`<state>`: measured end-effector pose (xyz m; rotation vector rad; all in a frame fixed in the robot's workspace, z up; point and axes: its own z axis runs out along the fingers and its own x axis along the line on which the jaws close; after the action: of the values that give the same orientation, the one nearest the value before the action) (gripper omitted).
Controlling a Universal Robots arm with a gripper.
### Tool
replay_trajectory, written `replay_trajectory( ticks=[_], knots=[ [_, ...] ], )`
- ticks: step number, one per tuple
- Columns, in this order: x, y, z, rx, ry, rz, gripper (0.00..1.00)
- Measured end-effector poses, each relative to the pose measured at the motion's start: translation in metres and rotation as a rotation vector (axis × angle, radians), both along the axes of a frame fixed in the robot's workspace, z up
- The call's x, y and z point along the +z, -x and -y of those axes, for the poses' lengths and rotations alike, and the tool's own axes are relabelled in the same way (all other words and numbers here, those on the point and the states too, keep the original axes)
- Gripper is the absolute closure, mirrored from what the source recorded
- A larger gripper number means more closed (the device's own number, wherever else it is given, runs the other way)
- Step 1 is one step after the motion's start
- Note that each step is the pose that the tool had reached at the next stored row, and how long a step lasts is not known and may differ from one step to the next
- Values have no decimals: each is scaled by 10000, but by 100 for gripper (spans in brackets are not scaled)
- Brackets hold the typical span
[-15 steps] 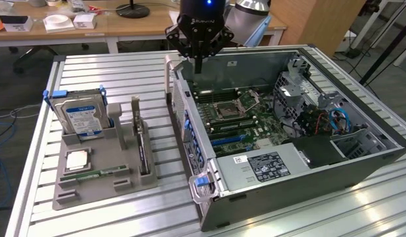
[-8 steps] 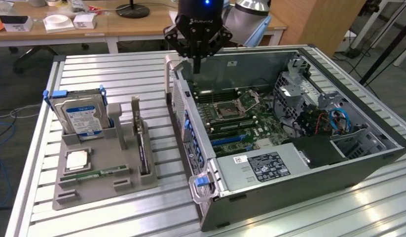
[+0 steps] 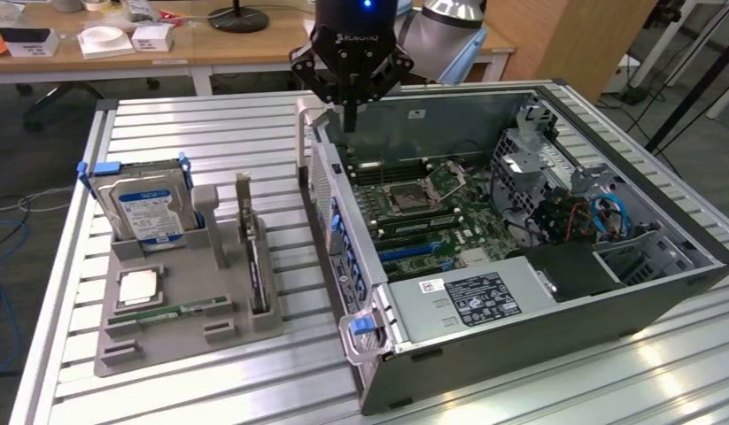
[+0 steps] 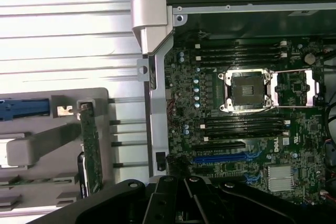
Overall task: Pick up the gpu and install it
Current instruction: 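Reach for the gpu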
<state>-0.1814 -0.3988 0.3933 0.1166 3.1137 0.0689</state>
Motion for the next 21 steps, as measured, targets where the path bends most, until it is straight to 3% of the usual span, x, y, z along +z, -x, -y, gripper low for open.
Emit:
replay_trajectory(
  ticks=[21],
  knots=[
    [0, 120, 0, 0, 1, 0, 89]
  ],
)
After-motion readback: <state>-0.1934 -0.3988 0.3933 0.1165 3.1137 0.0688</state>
